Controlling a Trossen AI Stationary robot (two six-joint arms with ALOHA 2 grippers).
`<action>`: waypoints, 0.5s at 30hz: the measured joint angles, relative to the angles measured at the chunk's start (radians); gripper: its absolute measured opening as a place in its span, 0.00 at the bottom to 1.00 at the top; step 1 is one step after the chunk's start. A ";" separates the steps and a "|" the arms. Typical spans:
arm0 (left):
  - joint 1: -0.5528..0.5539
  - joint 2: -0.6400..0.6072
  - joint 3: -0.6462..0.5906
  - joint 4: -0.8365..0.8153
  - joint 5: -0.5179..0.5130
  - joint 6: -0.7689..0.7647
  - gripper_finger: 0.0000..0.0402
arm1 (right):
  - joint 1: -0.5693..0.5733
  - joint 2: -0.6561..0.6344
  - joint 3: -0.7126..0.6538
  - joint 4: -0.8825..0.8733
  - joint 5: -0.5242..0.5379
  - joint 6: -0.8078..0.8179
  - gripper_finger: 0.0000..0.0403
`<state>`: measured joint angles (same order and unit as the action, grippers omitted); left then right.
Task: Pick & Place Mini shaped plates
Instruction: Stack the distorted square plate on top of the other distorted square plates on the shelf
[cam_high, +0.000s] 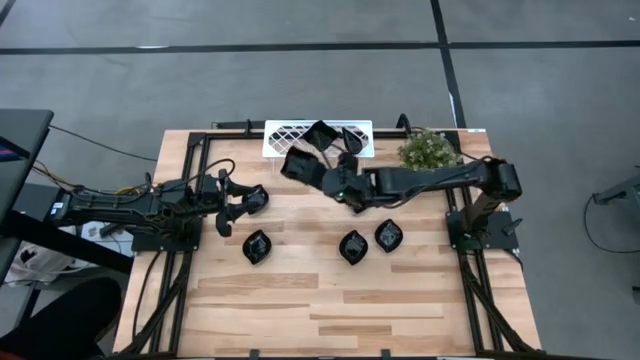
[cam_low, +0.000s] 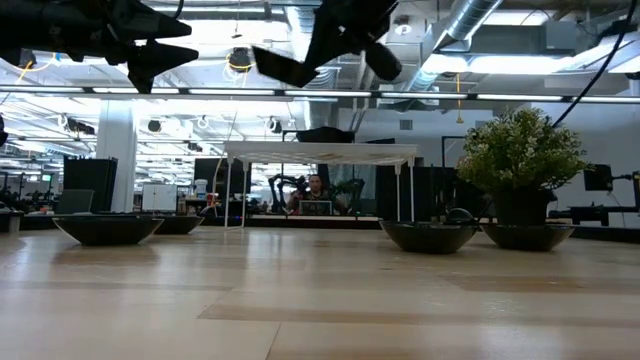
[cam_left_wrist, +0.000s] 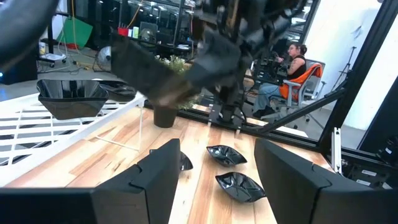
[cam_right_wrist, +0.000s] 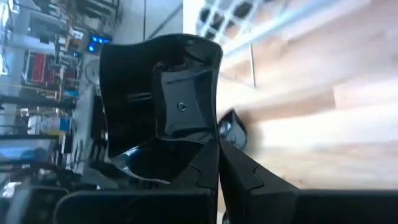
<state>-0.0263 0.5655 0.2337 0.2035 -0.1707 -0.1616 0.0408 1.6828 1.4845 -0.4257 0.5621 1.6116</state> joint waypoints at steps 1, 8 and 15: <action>0.000 0.000 0.000 0.000 0.000 0.000 0.52 | -0.005 -0.013 0.000 -0.007 0.008 -0.011 0.00; 0.000 0.000 0.000 0.000 0.000 0.000 0.52 | -0.074 -0.087 -0.001 -0.042 0.048 -0.067 0.00; 0.000 0.000 0.000 0.000 0.000 0.000 0.52 | -0.154 -0.117 -0.001 -0.040 0.050 -0.064 0.00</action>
<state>-0.0261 0.5659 0.2337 0.2035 -0.1707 -0.1616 -0.1136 1.5654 1.4837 -0.4655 0.6117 1.5478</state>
